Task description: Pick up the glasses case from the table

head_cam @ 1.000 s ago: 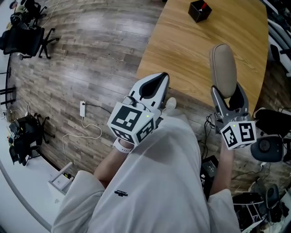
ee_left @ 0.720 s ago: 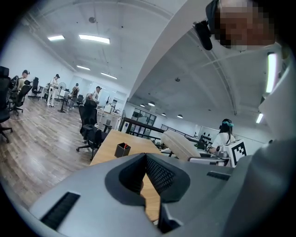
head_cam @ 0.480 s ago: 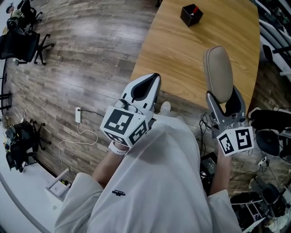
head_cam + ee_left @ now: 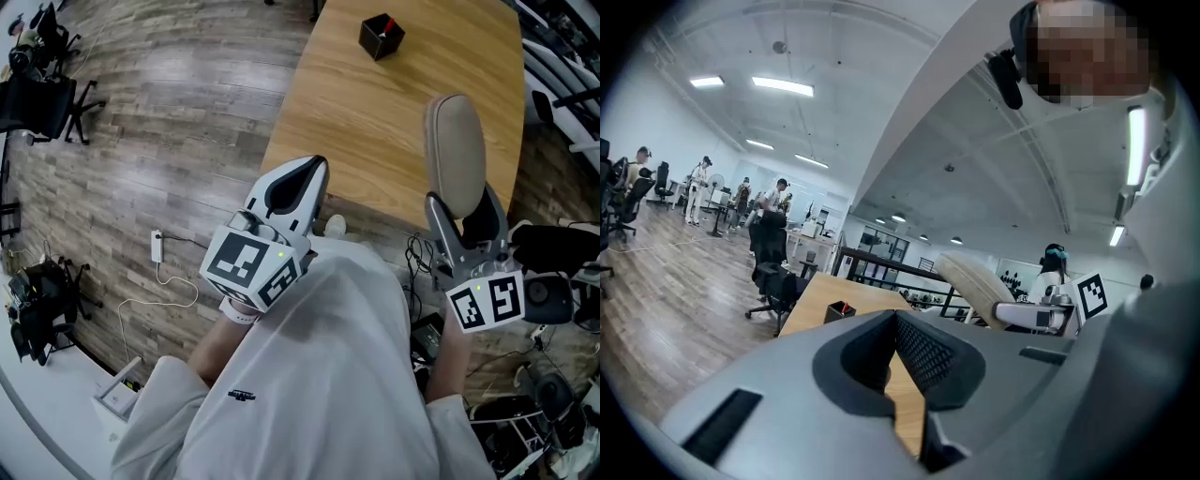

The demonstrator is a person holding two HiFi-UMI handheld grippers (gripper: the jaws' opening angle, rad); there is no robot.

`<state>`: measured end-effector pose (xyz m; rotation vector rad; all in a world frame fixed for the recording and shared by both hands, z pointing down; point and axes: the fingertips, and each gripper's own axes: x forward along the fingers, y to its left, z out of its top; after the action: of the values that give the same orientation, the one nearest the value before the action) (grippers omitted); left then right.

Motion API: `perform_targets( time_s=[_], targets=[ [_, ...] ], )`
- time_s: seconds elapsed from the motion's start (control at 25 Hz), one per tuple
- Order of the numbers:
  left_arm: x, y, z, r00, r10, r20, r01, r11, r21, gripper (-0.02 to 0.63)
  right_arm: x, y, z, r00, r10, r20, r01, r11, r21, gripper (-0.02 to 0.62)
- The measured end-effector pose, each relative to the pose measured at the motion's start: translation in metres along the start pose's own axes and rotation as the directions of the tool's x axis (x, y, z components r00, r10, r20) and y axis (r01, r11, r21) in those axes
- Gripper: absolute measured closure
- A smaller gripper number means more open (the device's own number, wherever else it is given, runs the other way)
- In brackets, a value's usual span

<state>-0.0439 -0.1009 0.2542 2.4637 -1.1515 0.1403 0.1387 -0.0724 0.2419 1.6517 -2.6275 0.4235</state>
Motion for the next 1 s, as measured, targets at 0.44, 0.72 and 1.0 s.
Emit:
perform_targets(
  time_s=[0.44,0.72,1.0],
  targets=[
    [0.002,-0.004,-0.014,0.999,-0.018,-0.03,0.019,1.0,0.004,0.598,-0.004,0.006,-0.009,0.998,0.065,-0.005,-0.064,0.997,0.047,0.229],
    [-0.005,-0.007,-0.015,0.999,-0.016,-0.042,0.016,1.0,-0.003,0.598,-0.01,0.006,-0.007,0.999,0.049,-0.003,-0.049,0.998,0.049,0.229],
    [-0.007,-0.008,-0.015,0.999,-0.016,-0.047,0.016,1.0,0.0,0.598,-0.009,0.008,-0.001,0.998,0.053,0.027,-0.055,0.997,0.053,0.229]
  ],
)
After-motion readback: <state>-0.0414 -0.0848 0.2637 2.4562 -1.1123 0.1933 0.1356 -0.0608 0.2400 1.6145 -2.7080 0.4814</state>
